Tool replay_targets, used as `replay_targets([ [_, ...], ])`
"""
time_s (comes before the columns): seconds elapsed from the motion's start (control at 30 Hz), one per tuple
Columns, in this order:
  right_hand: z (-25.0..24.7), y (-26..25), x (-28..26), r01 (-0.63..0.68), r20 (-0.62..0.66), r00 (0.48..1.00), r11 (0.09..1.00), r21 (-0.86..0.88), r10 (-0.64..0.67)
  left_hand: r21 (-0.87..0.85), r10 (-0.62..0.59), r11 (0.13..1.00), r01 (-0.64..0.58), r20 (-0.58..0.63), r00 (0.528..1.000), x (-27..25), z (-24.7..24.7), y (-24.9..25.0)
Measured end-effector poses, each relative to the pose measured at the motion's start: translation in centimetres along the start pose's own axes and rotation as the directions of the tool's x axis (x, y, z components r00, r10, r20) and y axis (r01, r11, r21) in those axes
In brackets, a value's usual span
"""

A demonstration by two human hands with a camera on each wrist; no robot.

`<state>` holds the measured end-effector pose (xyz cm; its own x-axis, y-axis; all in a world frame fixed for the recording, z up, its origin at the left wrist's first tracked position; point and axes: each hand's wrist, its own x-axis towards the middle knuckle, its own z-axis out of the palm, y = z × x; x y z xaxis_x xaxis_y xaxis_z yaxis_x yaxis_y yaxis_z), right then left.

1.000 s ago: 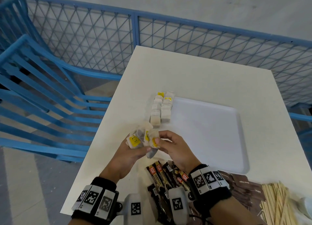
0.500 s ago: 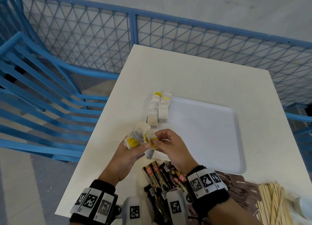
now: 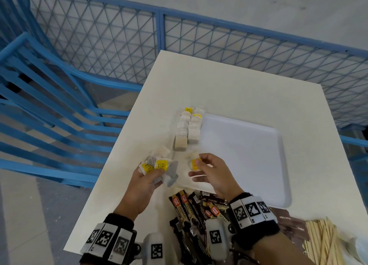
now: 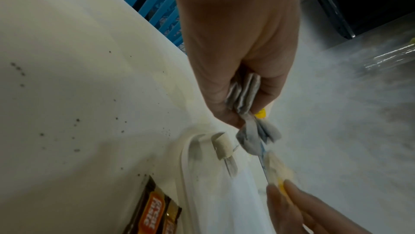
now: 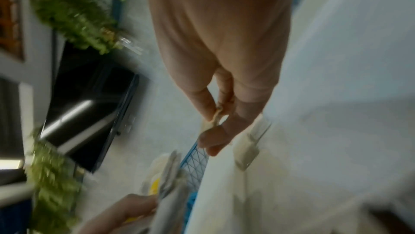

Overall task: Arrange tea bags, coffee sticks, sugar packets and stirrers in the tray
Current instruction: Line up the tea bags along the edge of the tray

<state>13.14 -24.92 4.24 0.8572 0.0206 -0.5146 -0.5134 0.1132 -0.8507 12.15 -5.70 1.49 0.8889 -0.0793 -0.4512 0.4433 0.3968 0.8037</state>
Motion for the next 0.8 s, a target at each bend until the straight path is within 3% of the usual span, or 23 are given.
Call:
replay_targets([
  [0.17, -2.0, -0.5, 1.9, 0.015, -0.058, 0.997, 0.914, -0.405, -0.042, 0.026, 0.026, 0.999, -0.024, -0.065, 0.998, 0.1, -1.1, 0.1],
  [0.3, -2.8, -1.4, 3.6, 0.049, -0.047, 0.995, 0.827, -0.560, -0.091, 0.041, 0.030, 0.999, -0.026, -0.103, 0.994, 0.4, -1.5, 0.3],
  [0.43, -2.9, -2.4, 5.6, 0.115, -0.047, 0.980, 0.747, -0.654, -0.192, 0.064, 0.036, 0.998, -0.030, -0.104, 0.994, 0.6, -1.7, 0.4],
  [0.63, -1.9, -3.4, 7.9, 0.230, 0.128, 0.969, 0.576, -0.784, -0.213, 0.100, 0.025, 0.995, -0.013, -0.114, 0.993, 0.5, -2.7, 0.4],
  [0.8, -1.4, -4.1, 9.3, 0.241, 0.145, 0.968, 0.592, -0.769, -0.205, 0.121, 0.014, 0.993, 0.002, -0.124, 0.992, 0.5, -3.5, 0.1],
])
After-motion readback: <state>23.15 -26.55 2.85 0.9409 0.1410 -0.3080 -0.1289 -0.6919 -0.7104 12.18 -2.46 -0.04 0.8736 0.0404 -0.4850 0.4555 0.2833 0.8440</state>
